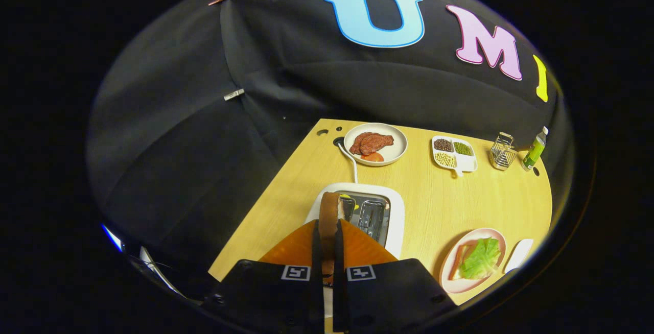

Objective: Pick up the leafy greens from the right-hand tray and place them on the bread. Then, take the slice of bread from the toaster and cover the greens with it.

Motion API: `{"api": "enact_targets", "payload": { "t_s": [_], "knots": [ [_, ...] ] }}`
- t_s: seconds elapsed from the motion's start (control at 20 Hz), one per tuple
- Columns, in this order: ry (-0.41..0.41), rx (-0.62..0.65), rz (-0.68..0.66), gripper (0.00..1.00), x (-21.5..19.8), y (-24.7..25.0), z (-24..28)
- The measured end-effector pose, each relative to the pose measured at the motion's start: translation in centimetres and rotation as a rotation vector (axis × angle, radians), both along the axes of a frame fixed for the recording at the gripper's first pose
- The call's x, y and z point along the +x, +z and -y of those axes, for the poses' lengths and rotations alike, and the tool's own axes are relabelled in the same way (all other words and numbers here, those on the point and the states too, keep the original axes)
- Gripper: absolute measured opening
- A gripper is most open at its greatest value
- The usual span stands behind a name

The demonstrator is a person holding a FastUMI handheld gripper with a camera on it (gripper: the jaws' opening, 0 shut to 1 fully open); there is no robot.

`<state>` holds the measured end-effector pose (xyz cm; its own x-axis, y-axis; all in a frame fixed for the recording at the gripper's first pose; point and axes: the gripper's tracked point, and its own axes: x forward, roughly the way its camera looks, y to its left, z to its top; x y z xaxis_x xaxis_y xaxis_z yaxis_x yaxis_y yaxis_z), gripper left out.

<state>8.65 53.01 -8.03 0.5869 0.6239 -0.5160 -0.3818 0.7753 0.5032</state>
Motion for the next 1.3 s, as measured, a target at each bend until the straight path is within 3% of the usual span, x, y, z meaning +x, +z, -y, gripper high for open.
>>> {"api": "enact_targets", "payload": {
  "t_s": [0.3, 0.65, 1.1, 1.3],
  "knots": [
    [-0.043, 0.115, 0.046, 0.11, 0.4, 4.6, 4.0],
    [-0.111, 0.125, 0.182, 0.11, 0.4, 7.2, 14.6],
    [-0.255, -0.011, 0.149, 0.11, 0.2, -1.0, 27.7],
    [-0.307, -0.053, 0.084, 0.11, 0.5, -5.9, 30.3]
  ]
}}
